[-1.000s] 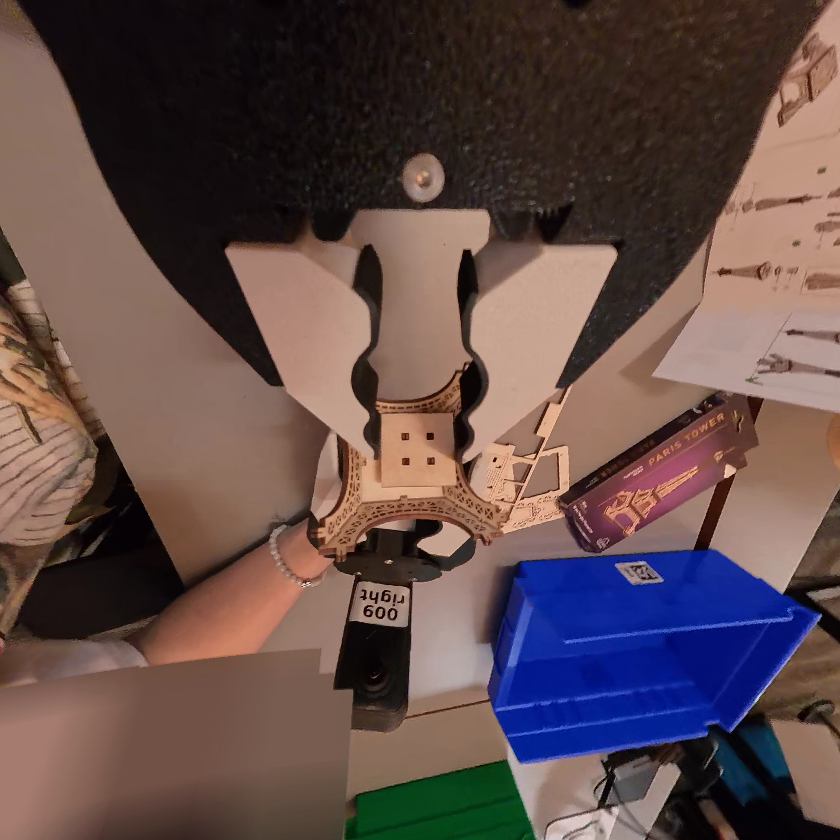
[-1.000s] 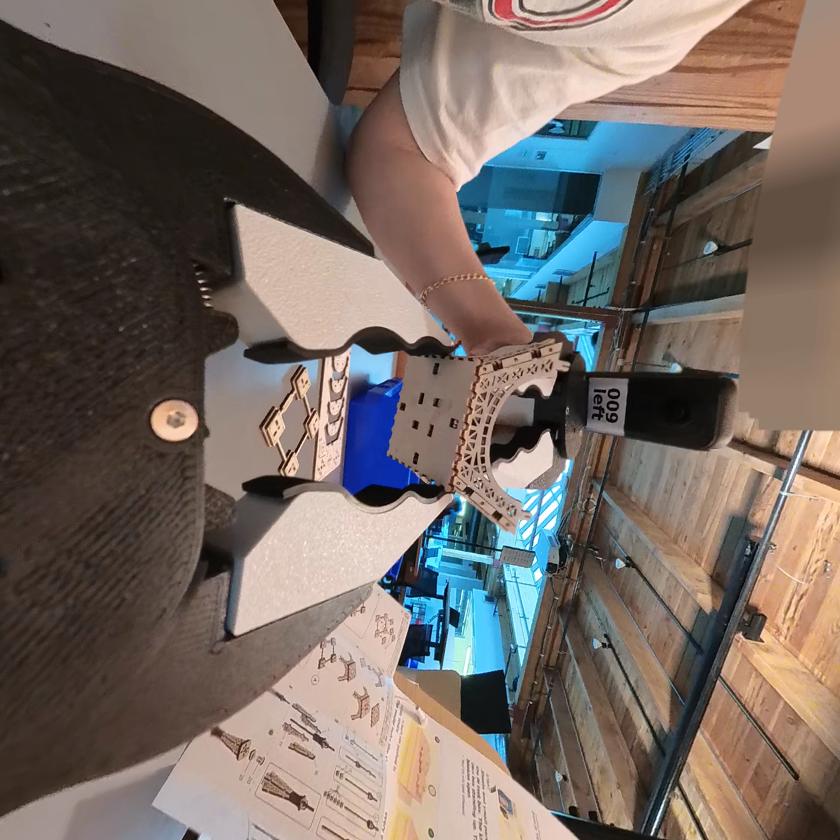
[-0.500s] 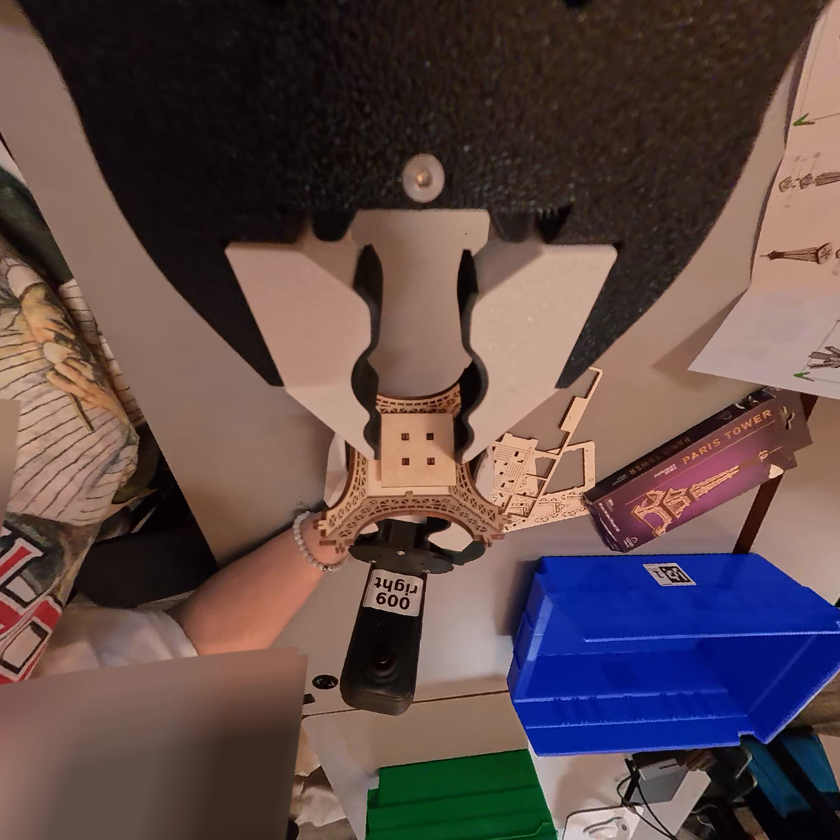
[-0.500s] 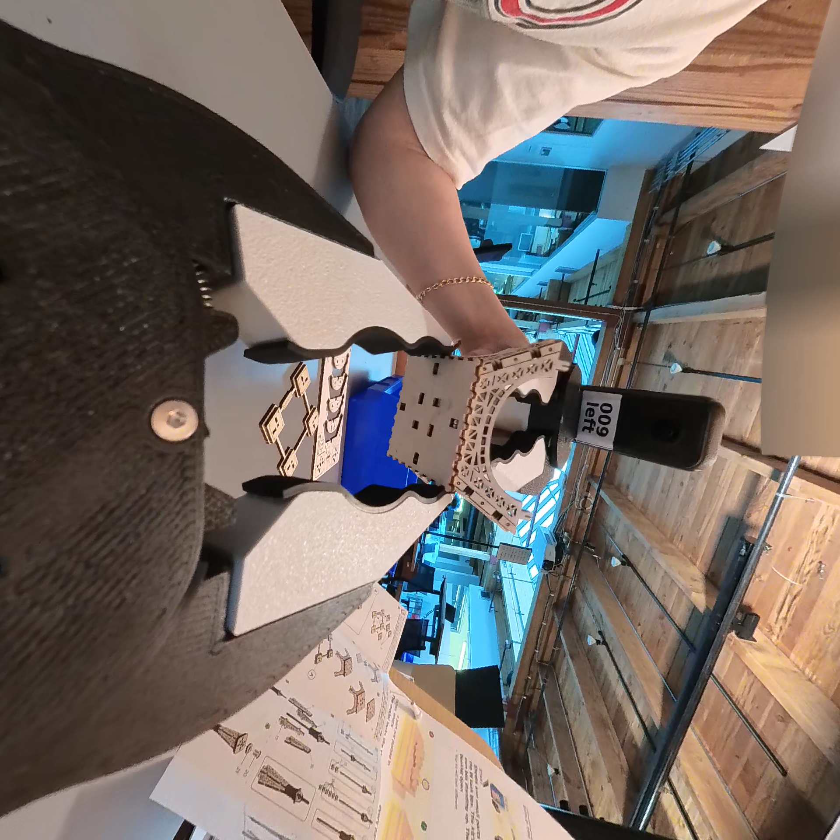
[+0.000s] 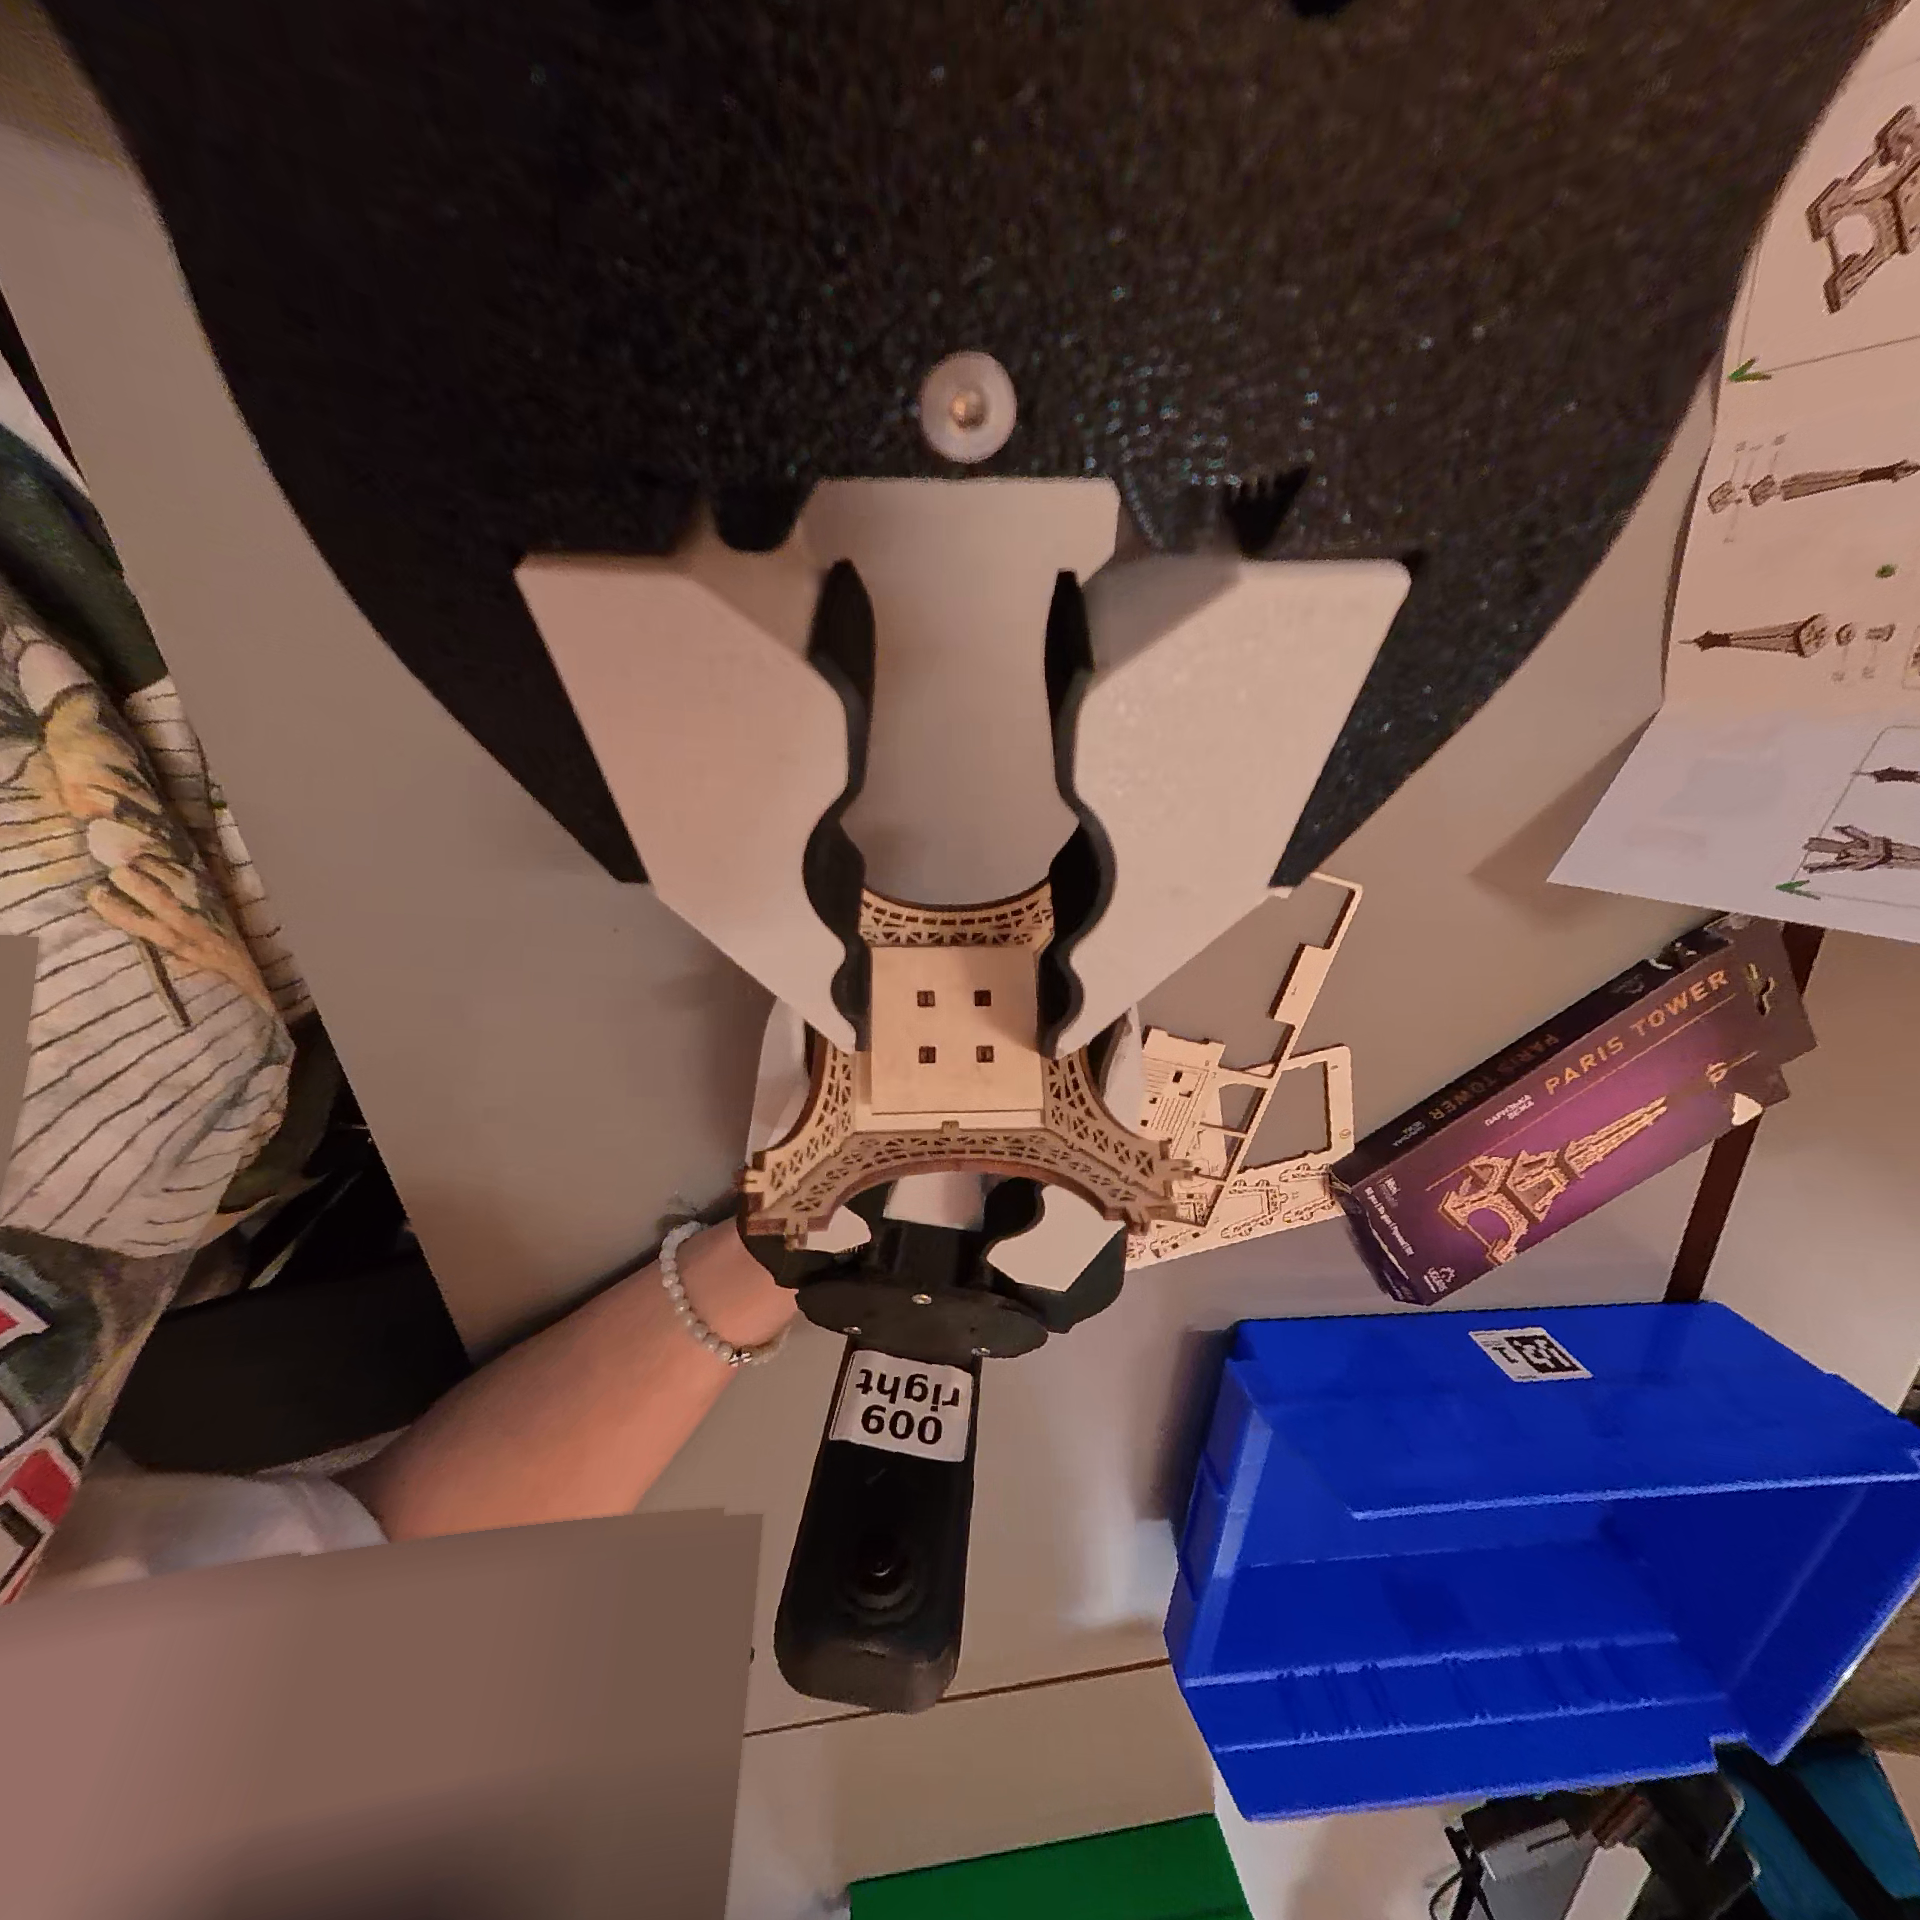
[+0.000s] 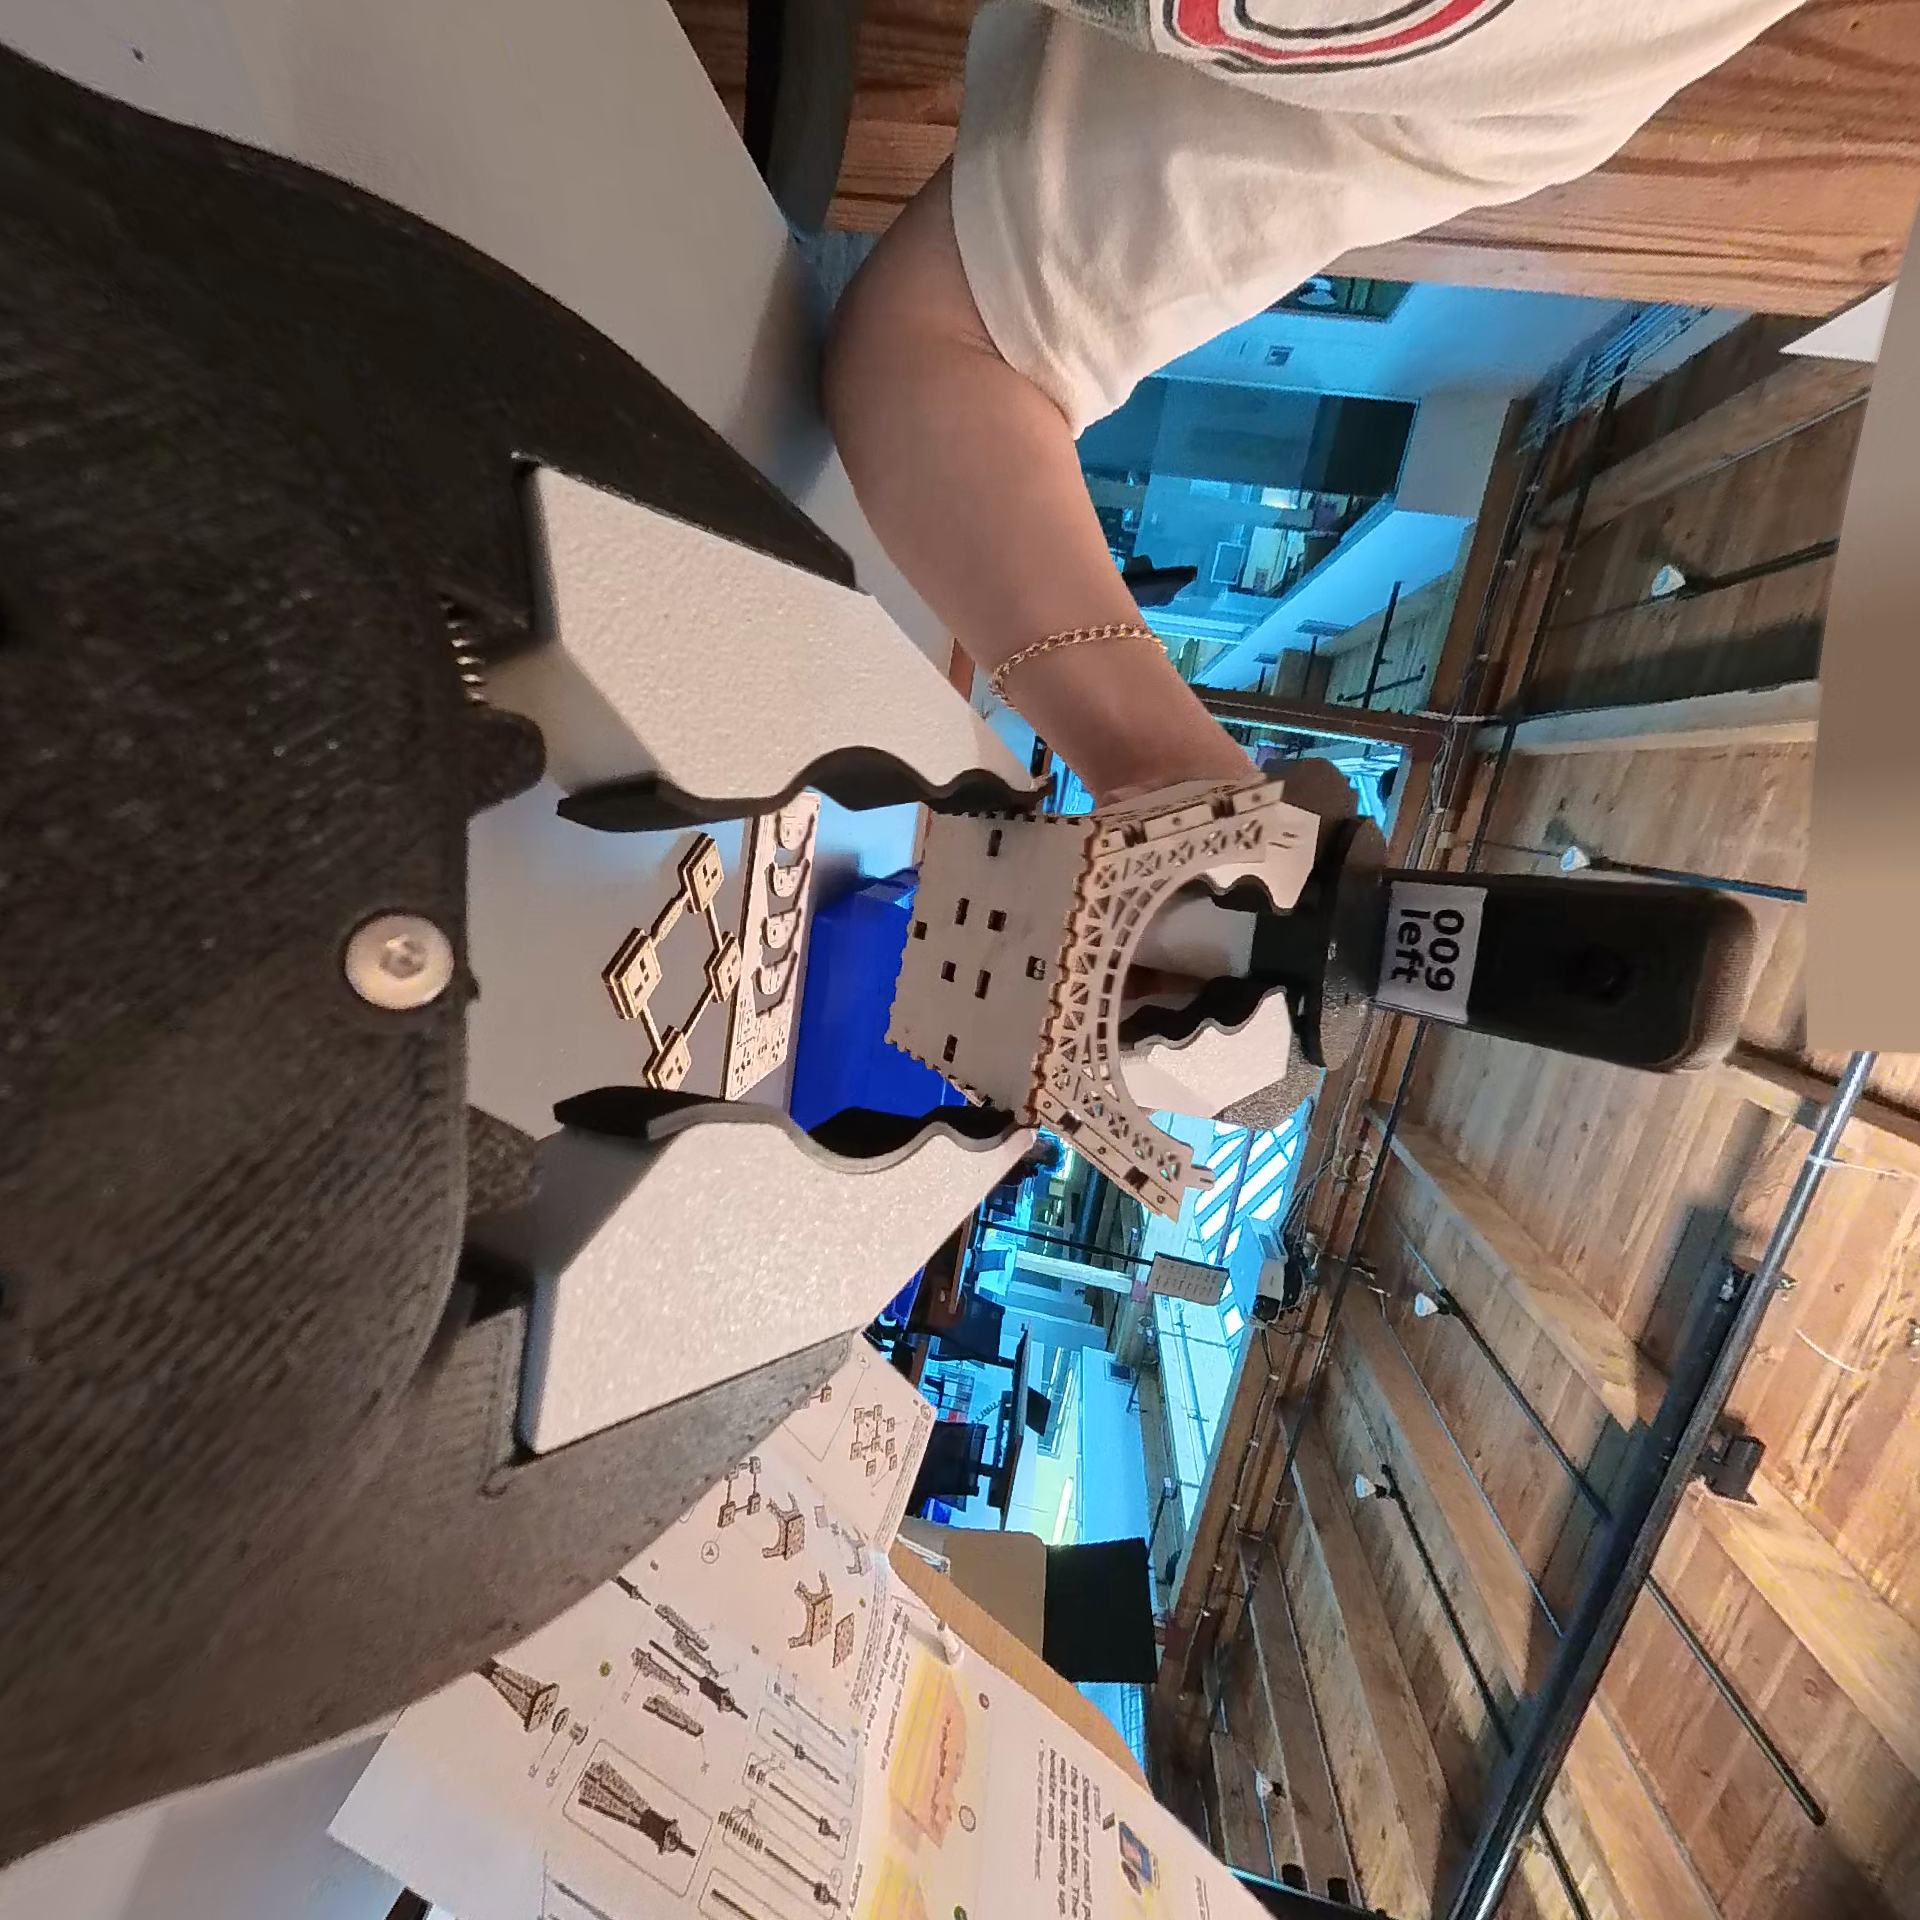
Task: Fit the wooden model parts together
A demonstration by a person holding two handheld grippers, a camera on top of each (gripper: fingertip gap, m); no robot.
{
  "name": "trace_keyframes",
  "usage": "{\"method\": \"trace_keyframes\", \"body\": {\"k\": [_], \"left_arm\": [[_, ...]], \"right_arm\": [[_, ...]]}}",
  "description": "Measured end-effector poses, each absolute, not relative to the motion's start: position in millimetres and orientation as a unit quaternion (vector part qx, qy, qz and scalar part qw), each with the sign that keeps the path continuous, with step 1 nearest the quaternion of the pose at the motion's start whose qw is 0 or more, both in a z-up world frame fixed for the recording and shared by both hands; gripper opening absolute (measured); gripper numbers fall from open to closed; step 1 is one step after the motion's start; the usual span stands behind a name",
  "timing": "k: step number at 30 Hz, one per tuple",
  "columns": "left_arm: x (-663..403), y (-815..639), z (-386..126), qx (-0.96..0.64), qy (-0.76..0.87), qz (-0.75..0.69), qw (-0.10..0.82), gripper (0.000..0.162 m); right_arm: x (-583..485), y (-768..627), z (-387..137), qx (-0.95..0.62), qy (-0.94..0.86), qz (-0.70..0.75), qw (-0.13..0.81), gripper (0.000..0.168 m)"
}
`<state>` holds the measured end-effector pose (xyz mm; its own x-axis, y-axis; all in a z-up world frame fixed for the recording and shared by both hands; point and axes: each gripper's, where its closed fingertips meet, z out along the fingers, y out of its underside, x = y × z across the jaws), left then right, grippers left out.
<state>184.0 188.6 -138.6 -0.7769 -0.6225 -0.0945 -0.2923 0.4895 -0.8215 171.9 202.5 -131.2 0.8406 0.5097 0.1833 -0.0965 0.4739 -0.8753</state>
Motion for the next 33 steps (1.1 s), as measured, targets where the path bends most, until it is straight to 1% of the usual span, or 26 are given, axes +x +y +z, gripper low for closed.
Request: {"method": "trace_keyframes", "body": {"k": [12,33], "left_arm": [[174,190,-145,-0.278,0.862,-0.383,0.182,0.029],[171,194,-151,-0.292,0.877,-0.328,0.194,0.028]], "right_arm": [[160,204,-138,-0.496,-0.251,0.173,0.813,0.054],[158,208,-144,-0.526,-0.253,0.166,0.795,0.053]]}}
